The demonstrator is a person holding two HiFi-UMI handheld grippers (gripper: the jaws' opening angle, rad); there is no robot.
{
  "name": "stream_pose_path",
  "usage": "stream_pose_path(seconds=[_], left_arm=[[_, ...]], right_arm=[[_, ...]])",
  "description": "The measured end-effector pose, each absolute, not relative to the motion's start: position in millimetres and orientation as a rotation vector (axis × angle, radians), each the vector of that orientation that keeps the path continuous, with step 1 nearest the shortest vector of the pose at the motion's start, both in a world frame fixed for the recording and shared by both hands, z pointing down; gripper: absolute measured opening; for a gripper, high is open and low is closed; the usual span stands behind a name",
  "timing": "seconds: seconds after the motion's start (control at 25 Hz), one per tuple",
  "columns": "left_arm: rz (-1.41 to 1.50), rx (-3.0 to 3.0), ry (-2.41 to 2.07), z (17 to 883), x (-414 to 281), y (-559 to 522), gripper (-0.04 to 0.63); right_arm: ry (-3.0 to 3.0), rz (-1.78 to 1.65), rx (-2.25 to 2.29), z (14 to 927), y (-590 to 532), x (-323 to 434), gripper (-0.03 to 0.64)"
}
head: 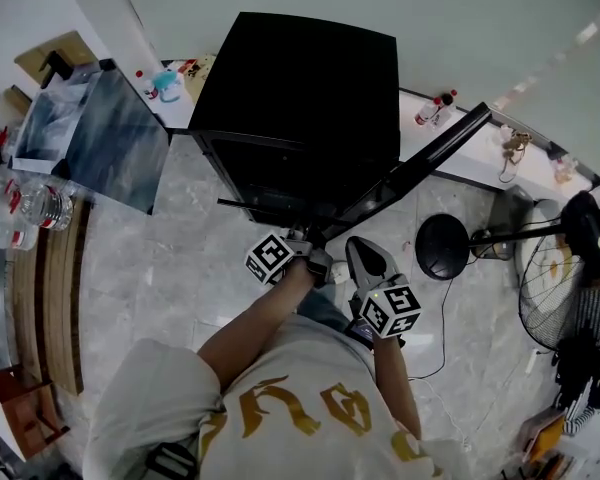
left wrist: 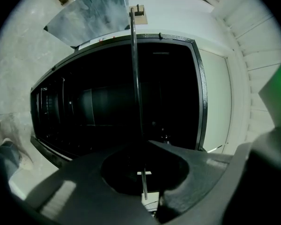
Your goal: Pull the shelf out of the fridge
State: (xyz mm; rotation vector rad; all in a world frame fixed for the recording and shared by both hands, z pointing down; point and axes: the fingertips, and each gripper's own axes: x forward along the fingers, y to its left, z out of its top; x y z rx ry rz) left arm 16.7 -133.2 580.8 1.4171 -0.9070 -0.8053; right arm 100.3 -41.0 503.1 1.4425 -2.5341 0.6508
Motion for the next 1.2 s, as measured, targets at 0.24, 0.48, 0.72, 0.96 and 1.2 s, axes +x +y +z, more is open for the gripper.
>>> stream_pose_path(seconds=[0.24,0.48,0.72,0.96,1.2], left_arm=[[-0.806,1.415,-0.907,579,16,-129,0.015],[-0.802,1.413,-0.906,581,15,-129,0.015],[-0.801,1.411,-0.904,581,16,-129,0.015],[-0.795,1.408,-0.899,581,16,-129,0.015],[-0.796,1.407,-0.892,582,16,-130,0.015]], right_arm=[[-2.514,0.646,1.465,502,-37,103,0.021],[-2.482,0.643,1.509,504,-37,109,0.023],[-2.446,0.596,1.533,502,-37,114,0.023],[-2.434,0.602,1.546,503,-38,114,0.023],[-2.434,0.599,1.542,505,-40,111,0.023]])
